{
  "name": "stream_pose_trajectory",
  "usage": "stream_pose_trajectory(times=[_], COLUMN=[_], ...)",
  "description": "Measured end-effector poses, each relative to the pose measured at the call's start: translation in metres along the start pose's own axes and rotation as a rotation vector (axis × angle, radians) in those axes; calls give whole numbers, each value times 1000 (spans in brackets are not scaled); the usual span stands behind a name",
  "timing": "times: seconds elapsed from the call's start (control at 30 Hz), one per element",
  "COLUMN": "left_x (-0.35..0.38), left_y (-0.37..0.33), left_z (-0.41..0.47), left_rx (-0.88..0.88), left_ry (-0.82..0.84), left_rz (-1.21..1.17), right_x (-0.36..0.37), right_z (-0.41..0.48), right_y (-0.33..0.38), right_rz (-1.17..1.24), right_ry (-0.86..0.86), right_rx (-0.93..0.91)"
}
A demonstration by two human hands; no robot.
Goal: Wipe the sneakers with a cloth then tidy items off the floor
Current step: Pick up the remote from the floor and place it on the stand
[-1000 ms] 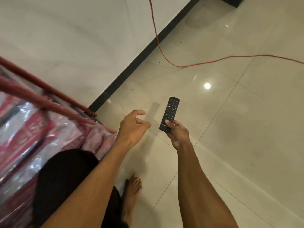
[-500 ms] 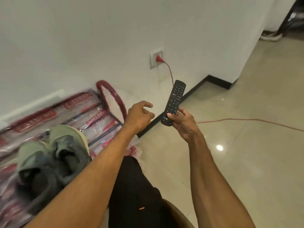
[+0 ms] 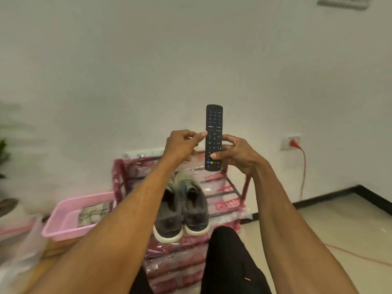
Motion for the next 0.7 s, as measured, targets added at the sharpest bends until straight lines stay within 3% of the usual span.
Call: stream_pose_trajectory(times=[0.2,0.7], left_x=[-102,-276], left_y=[20,65], left_z=[-23,-123], left_rx=[-64,-219], left_ry=[-191,-405], left_rz=[15,-33], right_x=[114,314], right_z=[31,32], right_y=[6,-2], right_rz=[-89,-423], right_ry=[269,603], right_rx=[33,15])
Point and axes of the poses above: each hand's wrist, its own z-axis towards the middle knuckle, its own x-axis out of the palm, y = z × x, the point moved 3 cm from there along z, towards the middle knuckle, and after that the axes turned 1 degree about -y, right-handed, at the moved point
